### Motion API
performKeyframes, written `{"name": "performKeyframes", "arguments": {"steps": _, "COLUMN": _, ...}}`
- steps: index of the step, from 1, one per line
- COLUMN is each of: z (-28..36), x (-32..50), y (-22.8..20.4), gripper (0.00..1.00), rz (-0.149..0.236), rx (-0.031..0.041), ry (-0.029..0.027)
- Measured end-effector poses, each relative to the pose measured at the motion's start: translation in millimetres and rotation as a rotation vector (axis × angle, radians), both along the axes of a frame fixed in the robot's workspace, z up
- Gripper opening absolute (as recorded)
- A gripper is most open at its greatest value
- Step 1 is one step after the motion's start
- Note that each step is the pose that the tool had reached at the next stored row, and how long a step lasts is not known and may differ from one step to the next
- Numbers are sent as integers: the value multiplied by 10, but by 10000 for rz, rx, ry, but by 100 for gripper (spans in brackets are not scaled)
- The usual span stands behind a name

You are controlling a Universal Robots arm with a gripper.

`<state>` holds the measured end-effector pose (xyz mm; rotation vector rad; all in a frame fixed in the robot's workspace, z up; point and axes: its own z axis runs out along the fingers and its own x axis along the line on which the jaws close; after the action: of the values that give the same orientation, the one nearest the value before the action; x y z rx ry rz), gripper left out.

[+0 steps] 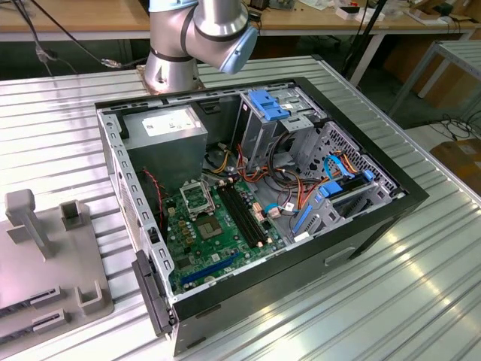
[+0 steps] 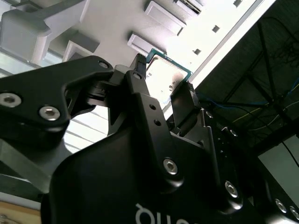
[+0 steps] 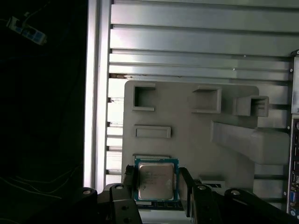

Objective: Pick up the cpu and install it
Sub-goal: 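Pick up the cpu and move it towards the insertion slot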

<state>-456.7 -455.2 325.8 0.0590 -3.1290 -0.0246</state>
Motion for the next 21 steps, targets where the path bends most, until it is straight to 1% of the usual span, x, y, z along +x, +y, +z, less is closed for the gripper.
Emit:
{"name": "performKeyframes", "arguments": {"steps": 3, "z": 28, "x": 0, "y": 0, "gripper": 47, "rz": 0, "rx": 11, "ry": 1}}
{"name": "performKeyframes", "arguments": {"steps": 4, "z": 35, "x": 0, "y": 0, "gripper": 47, "rz": 0, "rx": 29, "ry": 0}}
{"name": "performKeyframes", "arguments": {"steps": 7, "z": 65, "x": 1, "y": 0, "gripper": 47, "rz": 0, "rx": 37, "ry": 5}}
{"name": "performKeyframes", "arguments": {"steps": 10, "z": 77, "x": 2, "y": 0, "gripper": 47, "rz": 0, "rx": 37, "ry": 6}}
{"name": "performKeyframes", "arguments": {"steps": 11, "z": 92, "x": 4, "y": 0, "gripper": 47, "rz": 0, "rx": 35, "ry": 23}}
{"name": "performKeyframes", "arguments": {"steps": 19, "z": 145, "x": 5, "y": 0, "gripper": 47, "rz": -1, "rx": 38, "ry": 36}}
{"name": "performKeyframes", "arguments": {"steps": 21, "z": 308, "x": 7, "y": 0, "gripper": 47, "rz": -1, "rx": 38, "ry": 56}}
